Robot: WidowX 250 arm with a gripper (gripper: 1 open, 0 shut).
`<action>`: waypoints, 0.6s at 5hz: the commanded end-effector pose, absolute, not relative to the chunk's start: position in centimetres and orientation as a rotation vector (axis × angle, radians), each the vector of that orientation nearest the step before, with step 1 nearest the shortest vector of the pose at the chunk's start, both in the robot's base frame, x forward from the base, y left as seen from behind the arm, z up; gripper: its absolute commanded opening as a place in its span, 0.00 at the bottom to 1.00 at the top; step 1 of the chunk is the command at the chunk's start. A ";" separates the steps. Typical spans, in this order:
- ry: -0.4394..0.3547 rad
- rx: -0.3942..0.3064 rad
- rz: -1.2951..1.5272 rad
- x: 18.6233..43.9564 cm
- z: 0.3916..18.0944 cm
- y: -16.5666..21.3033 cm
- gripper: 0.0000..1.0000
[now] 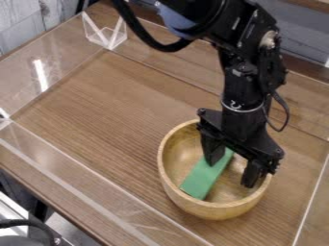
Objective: Remove the green block from inside the brown bowl and put it on the table
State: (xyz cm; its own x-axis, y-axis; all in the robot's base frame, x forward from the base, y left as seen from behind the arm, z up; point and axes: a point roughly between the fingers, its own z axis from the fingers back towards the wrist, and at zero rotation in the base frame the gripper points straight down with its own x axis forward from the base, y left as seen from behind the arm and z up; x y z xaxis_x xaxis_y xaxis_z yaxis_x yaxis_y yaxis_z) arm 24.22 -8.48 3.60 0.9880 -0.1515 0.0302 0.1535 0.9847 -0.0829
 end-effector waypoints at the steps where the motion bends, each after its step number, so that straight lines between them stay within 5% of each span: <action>1: 0.011 -0.082 -0.160 24.0 1.3 -7.6 1.00; 3: 0.018 -0.090 -0.154 24.0 0.1 -7.3 1.00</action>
State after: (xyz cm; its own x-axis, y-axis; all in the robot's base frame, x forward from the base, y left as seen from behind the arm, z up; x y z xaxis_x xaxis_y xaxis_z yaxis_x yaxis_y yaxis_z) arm 25.27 -8.39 3.32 0.9846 -0.1546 0.0814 0.1626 0.9812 -0.1042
